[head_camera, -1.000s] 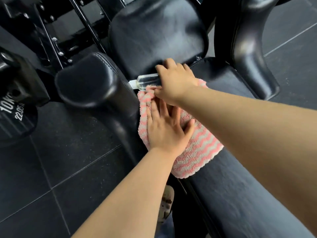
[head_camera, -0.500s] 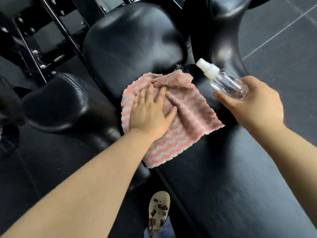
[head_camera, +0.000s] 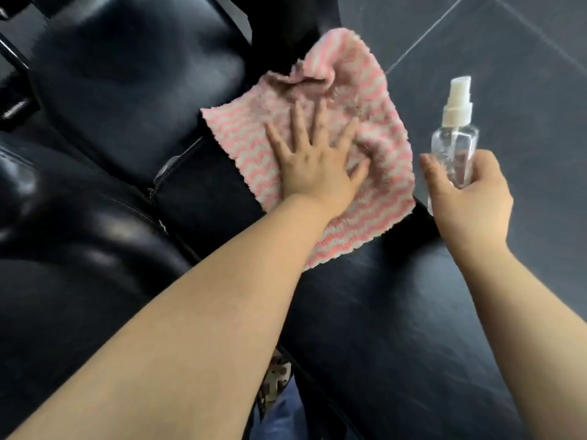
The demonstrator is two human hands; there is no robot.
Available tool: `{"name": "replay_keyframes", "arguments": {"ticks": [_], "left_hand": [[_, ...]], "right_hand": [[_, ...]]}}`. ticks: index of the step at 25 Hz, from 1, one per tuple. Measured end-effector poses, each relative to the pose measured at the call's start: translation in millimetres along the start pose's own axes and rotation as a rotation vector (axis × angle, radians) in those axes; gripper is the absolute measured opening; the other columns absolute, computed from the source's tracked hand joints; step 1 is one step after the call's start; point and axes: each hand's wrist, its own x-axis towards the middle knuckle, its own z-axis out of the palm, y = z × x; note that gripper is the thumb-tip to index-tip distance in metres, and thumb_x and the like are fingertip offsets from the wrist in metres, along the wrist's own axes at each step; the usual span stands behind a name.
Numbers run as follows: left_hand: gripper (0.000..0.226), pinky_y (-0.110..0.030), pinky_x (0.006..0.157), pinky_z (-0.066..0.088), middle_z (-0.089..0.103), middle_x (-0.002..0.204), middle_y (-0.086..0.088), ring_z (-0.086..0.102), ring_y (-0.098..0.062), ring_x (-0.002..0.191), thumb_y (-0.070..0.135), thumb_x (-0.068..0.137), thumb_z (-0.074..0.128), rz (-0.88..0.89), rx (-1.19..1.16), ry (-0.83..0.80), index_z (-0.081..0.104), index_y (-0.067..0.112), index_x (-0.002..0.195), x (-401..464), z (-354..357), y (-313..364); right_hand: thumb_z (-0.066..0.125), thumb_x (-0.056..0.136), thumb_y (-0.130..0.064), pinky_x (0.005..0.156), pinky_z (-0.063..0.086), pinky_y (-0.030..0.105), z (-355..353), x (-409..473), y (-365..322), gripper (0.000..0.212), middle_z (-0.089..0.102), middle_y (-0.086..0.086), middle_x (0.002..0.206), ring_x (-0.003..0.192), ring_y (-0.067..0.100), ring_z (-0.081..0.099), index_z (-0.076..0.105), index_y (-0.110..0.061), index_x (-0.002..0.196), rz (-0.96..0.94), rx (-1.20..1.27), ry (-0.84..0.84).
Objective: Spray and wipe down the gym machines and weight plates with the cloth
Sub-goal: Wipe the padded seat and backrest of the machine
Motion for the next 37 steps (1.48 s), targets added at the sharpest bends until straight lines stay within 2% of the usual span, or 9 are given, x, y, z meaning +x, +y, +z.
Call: {"name": "replay_keyframes", "arguments": {"ticks": [4, 9, 13, 16, 22, 27, 31, 34, 37], "left_hand": [[0.058, -0.068, 0.103, -0.018, -0.008, 0.158, -0.006, -0.017, -0.038, 0.141, 0.052, 0.094, 0.02, 0.345, -0.017, -0.076, 0.01, 0.035, 0.149, -76.8, 22.1, 71.7], [0.064, -0.066, 0.105, -0.009, 0.004, 0.159, -0.004, -0.001, -0.036, 0.144, 0.058, 0.085, 0.013, 0.408, 0.125, -0.038, 0.017, 0.04, 0.147, -137.0, 38.9, 37.5], [0.069, -0.064, 0.107, 0.003, 0.008, 0.159, -0.001, 0.009, -0.033, 0.144, 0.063, 0.084, 0.01, 0.123, 0.109, -0.004, 0.017, 0.039, 0.147, -125.7, 32.9, -27.1], [0.065, -0.06, 0.11, -0.001, -0.002, 0.159, 0.004, -0.003, -0.028, 0.145, 0.062, 0.089, 0.015, -0.202, 0.032, 0.016, 0.008, 0.038, 0.149, -115.5, 28.7, -63.3], [0.065, -0.044, 0.118, 0.003, -0.004, 0.159, -0.003, -0.006, -0.029, 0.145, 0.042, 0.096, 0.041, -0.696, -0.514, 0.267, 0.013, 0.022, 0.151, -148.2, 45.9, -39.0], [0.083, -0.04, 0.115, 0.025, -0.007, 0.157, -0.006, 0.002, -0.025, 0.145, 0.041, 0.088, 0.058, -0.821, -0.913, 0.353, 0.007, 0.023, 0.151, -185.9, 59.7, 14.4], [0.095, -0.031, 0.1, 0.038, 0.011, 0.154, -0.01, 0.027, -0.024, 0.137, 0.038, 0.081, 0.069, -0.964, -1.251, 0.352, 0.002, 0.033, 0.149, -216.7, 60.5, 51.0], [0.097, -0.026, 0.087, 0.037, 0.031, 0.147, -0.002, 0.043, -0.014, 0.118, 0.043, 0.08, 0.068, -1.052, -1.448, 0.249, 0.002, 0.031, 0.149, -241.6, 61.8, 79.6], [0.109, -0.028, 0.097, 0.036, 0.033, 0.146, -0.001, 0.041, -0.013, 0.123, 0.056, 0.069, 0.07, -1.028, -1.451, 0.136, 0.001, 0.029, 0.149, -275.1, 68.5, 115.4]], "right_hand": [[0.059, 0.083, -0.051, 0.068, 0.034, 0.027, -16.8, -12.8, 12.7, 0.032, 0.05, -0.014, 0.071, 0.081, 0.015, 0.05, 0.05, -0.023, 0.095, 0.024, -0.051, 0.024], [0.061, 0.082, -0.052, 0.072, 0.04, 0.033, -24.9, -37.6, 25.6, 0.034, 0.057, -0.007, 0.085, 0.084, 0.019, 0.052, 0.048, -0.022, 0.093, -0.004, -0.131, -0.04], [0.063, 0.081, -0.049, 0.068, 0.04, 0.033, -24.4, -54.7, 27.1, 0.035, 0.054, -0.007, 0.077, 0.079, 0.022, 0.053, 0.045, -0.021, 0.09, -0.025, -0.114, -0.087], [0.064, 0.081, -0.046, 0.067, 0.034, 0.03, -27.6, -62.2, 28.6, 0.033, 0.049, -0.012, 0.074, 0.08, 0.019, 0.05, 0.044, -0.021, 0.091, -0.023, -0.082, -0.126], [0.063, 0.083, -0.039, 0.07, 0.033, 0.029, -49.8, -67.2, 40.3, 0.03, 0.049, -0.01, 0.081, 0.083, 0.018, 0.048, 0.045, -0.019, 0.097, -0.053, -0.028, -0.194], [0.063, 0.083, -0.036, 0.071, 0.033, 0.026, -64.4, -75.6, 58.5, 0.029, 0.047, -0.018, 0.075, 0.083, 0.015, 0.049, 0.042, -0.022, 0.096, -0.066, 0.03, -0.256], [0.065, 0.082, -0.034, 0.066, 0.032, 0.022, -71.8, -85.4, 71.7, 0.031, 0.046, -0.021, 0.076, 0.082, 0.011, 0.048, 0.04, -0.026, 0.099, -0.084, 0.054, -0.307], [0.066, 0.082, -0.031, 0.054, 0.033, 0.006, -75.0, -92.6, 79.2, 0.032, 0.047, -0.021, 0.077, 0.072, 0.005, 0.049, 0.04, -0.025, 0.099, -0.115, 0.055, -0.339], [0.066, 0.081, -0.031, 0.053, 0.032, -0.001, -76.5, -101.6, 86.2, 0.03, 0.048, -0.02, 0.075, 0.068, -0.005, 0.047, 0.042, -0.022, 0.097, -0.128, 0.048, -0.367]]}}
